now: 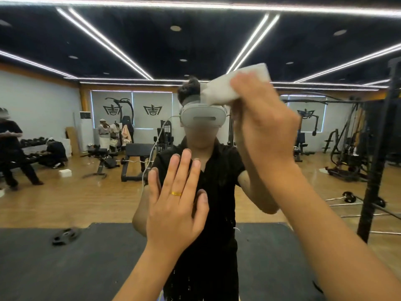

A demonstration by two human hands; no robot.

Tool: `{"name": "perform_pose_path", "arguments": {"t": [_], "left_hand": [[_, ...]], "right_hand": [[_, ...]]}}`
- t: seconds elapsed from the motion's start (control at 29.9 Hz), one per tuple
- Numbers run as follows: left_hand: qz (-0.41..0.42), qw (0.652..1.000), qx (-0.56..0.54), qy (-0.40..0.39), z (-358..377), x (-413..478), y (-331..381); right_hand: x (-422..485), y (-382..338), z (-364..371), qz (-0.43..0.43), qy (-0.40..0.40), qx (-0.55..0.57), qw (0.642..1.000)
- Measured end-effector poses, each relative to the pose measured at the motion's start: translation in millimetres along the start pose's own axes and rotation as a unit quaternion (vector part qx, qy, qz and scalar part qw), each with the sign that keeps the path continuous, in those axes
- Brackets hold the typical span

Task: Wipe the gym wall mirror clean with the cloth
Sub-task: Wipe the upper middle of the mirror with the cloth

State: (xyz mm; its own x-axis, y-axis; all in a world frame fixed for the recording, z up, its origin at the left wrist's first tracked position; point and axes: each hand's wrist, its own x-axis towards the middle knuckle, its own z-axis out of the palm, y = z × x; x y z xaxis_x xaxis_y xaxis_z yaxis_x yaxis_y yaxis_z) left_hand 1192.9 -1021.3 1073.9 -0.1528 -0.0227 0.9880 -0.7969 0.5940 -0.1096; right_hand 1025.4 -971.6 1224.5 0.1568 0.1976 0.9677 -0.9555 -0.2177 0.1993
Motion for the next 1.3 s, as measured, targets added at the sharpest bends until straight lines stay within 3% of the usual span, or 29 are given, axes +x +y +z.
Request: {"name": "perform_pose_path", "arguments": {"t": [0.1,0.17,0.33,0.47,0.64,0.77,0.9,1.04,1.17,1.3], "left_hand": [[0.001,1.000,0.006,0.003,1,-1,0],[-0.001,1.000,0.008,0.003,2,-1,1],[-0.002,1.000,0.003,0.006,3,0,0],[-0.003,1.000,0.005,0.000,2,-1,1],[-0.001,1.000,0.008,0.003,2,-1,0],[-0.003,1.000,0.007,0.006,3,-1,3],[-0.007,1.000,0.003,0.003,3,-1,1],[-0.008,1.000,0.005,-0.001,2,-1,3],[-0.007,1.000,0.010,-0.001,2,-1,2],[-0.007,1.000,0.006,0.000,2,-1,3]], "right_hand": [[5,6,-5,0.078,0.046,-0.001,0.996],[14,-10,7,0.087,0.067,0.003,0.994],[41,-56,50,-0.008,-0.001,0.036,0.999],[40,-34,38,-0.052,-0.041,0.047,0.997],[20,17,0,0.044,0.031,0.018,0.998],[29,-12,14,0.086,0.066,0.032,0.994],[31,-51,42,0.003,-0.022,0.070,0.997],[21,-13,20,-0.107,-0.090,0.057,0.988],[24,40,-14,-0.042,-0.037,0.025,0.998],[17,27,-9,0.045,-0.006,0.016,0.999]]}}
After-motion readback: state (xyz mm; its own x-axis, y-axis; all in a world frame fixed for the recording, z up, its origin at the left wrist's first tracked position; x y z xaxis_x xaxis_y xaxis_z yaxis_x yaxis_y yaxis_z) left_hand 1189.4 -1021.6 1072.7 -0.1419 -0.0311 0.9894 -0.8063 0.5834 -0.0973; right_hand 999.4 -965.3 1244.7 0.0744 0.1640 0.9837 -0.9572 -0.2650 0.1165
